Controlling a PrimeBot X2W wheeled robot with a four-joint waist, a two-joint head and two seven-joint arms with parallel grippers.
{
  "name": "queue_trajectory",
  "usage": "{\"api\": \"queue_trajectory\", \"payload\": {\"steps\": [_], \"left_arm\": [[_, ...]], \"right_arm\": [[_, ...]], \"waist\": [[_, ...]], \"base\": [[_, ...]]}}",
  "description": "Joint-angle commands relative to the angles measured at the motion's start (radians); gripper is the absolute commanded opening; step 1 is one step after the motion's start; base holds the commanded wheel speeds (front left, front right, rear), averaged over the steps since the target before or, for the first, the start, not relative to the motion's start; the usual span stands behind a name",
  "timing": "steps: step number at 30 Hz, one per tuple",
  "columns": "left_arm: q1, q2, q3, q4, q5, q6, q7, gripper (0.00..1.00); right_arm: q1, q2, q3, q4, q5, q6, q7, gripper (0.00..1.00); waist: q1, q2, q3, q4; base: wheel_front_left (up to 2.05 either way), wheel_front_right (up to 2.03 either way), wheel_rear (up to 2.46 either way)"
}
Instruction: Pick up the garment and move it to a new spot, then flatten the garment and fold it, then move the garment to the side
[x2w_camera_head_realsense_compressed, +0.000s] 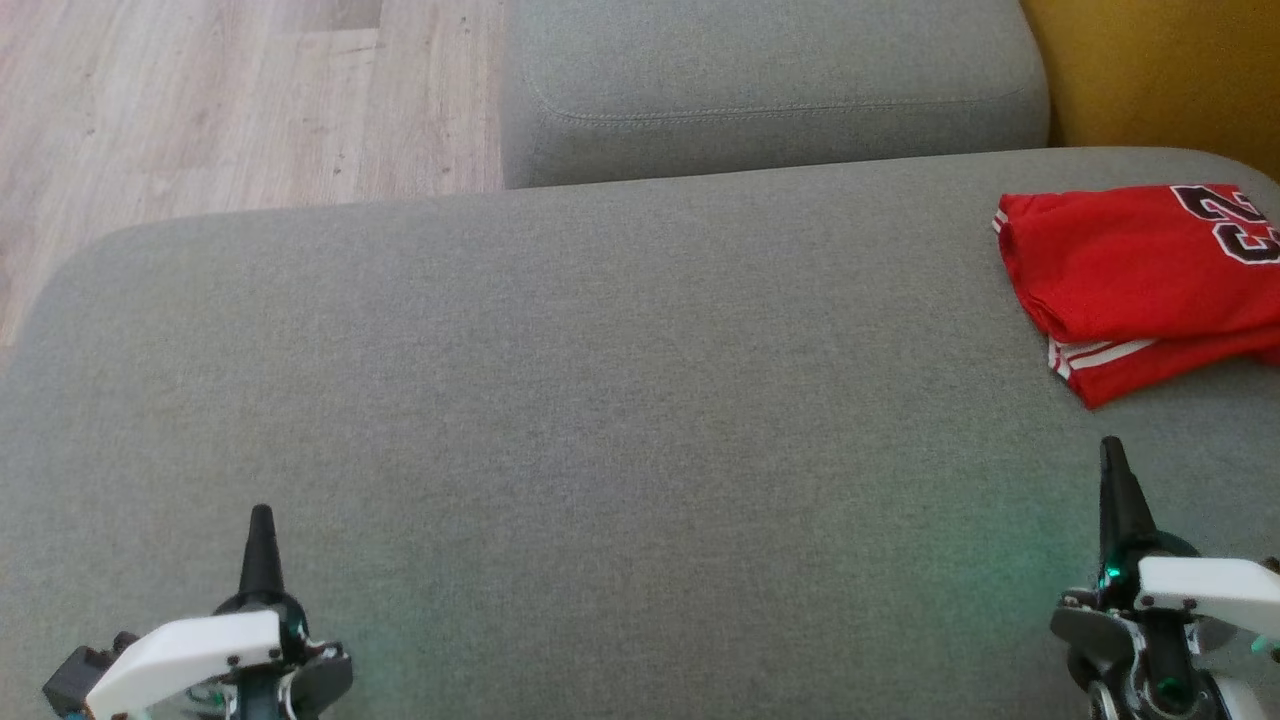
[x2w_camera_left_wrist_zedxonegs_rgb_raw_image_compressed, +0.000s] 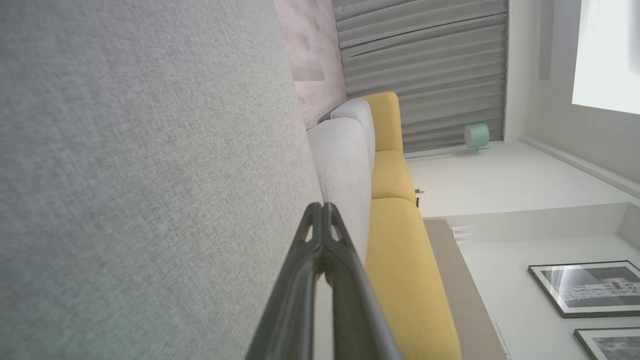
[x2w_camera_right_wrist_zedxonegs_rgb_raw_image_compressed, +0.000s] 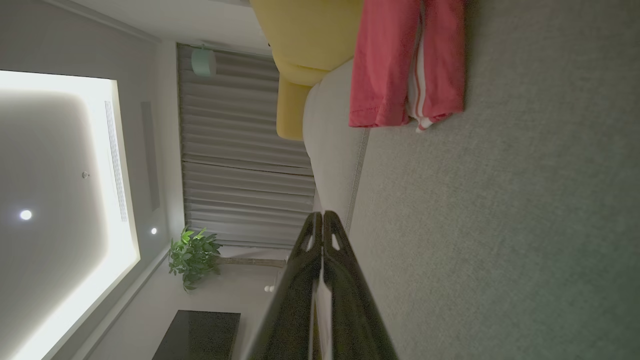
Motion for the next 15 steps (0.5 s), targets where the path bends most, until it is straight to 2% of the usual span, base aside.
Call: {"api": "queue_trajectory", "payload": {"steps": [1,15], "left_arm": [[-0.059,0.014,0.041,-0.025,-0.035,-0.013,0.009,0.00],[-0.087,0.012,0.071,-0.011,-0.173,-0.032,0.046,0.00]], "right_arm": [[-0.065,-0.018,0.013,-0.030,0.040,-0.001,0.011,0.00],[-0.087,-0.016,-0.008,-0.023,0.183,-0.001,0.047,0.00]], "waist": [[-0.0001,0.0000,0.000,0.000],[-0.0001,0.0000,0.004,-0.001]], "base": [[0.00,0.00,0.00],[0.00,0.00,0.00]]}}
